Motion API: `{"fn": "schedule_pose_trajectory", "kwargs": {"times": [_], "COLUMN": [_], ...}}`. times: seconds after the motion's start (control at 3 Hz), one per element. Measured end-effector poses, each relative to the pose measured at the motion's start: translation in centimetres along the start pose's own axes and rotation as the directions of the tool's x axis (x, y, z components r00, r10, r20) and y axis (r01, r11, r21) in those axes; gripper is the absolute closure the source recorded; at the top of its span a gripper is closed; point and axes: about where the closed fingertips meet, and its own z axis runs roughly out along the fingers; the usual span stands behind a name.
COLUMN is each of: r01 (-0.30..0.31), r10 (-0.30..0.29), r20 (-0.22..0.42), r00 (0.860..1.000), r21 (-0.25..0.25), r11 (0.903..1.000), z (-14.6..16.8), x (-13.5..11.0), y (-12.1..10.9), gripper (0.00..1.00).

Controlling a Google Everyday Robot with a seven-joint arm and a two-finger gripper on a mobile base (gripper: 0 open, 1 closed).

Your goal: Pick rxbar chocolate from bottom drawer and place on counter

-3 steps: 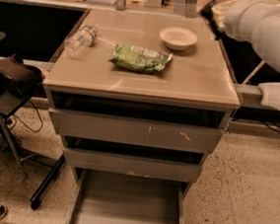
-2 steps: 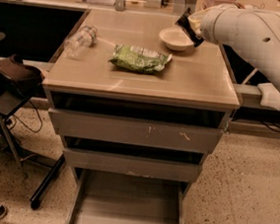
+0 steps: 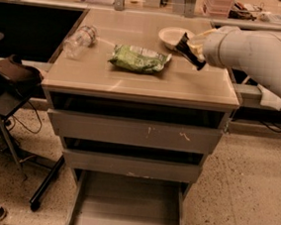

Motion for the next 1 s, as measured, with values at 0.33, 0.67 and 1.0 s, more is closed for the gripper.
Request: {"fn": "schedule_pose_trajectory", "kwargs": {"times": [0.33, 0.67, 1.0], "r01": [-0.001, -0.001, -0.001], "r10": [0.001, 0.001, 0.001], "r20": [-0.021, -0.021, -0.021], "r00": [1.000, 1.000, 1.000], "r21": [-0.014, -0.014, -0.014], "r11": [0.9999, 0.9999, 0.9999], "z": [-0.05, -0.05, -0.05], "x": [1.38, 1.35, 1.35], "y": [0.93, 0.91, 0.92], "gripper": [1.00, 0.81, 0.58]}}
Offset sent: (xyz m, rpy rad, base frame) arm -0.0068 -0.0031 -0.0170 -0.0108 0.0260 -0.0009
